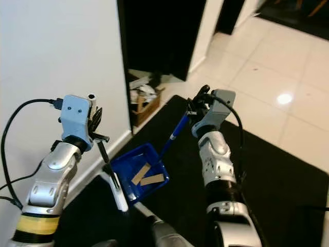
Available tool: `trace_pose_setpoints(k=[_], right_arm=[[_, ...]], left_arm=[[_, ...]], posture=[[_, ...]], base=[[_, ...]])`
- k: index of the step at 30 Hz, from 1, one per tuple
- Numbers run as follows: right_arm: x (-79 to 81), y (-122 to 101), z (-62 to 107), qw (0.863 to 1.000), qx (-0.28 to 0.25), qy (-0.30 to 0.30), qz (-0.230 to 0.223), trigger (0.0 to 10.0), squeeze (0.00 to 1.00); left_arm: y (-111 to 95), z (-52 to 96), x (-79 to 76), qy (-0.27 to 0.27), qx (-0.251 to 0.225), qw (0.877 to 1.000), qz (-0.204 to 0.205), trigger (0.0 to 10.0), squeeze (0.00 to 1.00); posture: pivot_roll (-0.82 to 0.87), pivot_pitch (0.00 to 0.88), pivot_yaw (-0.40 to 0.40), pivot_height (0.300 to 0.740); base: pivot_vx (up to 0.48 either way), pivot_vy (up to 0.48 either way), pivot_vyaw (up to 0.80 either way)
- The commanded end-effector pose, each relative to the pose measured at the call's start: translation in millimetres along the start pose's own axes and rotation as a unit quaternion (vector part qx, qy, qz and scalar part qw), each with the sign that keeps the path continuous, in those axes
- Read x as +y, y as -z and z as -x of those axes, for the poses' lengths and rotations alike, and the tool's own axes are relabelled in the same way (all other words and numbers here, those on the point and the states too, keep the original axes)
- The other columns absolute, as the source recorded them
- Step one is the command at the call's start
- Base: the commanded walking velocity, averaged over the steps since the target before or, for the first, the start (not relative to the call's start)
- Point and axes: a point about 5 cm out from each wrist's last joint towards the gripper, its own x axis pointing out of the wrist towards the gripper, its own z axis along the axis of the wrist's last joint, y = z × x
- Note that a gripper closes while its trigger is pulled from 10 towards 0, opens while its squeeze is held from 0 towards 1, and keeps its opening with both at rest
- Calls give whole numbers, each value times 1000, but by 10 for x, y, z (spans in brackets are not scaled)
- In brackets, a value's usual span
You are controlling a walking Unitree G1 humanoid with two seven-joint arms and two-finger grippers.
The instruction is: Sweep floor
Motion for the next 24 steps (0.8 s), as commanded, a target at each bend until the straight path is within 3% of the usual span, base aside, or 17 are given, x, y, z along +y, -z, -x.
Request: trace_pose_setpoints(k=[1, 13, 24], right_arm=[[83, 12, -19, 999, -2, -14, -30, 10000, 0], [84, 12, -30, 999, 0, -15, -29, 10000, 0], [89, 19, -26, 1000, 0, -14, -26, 10000, 0]], left_arm=[[-76, -14, -66, 12, -25, 999, 23, 10000, 0], [-74, -24, -64, 11, -25, 999, 23, 10000, 0], [-87, -24, -65, 8, -31, 999, 24, 10000, 0]], posture=[[42, 104, -34, 740], [42, 103, -35, 740], [42, 105, -34, 740]], base=[[0, 0, -663], [0, 0, -648], [0, 0, 0]])
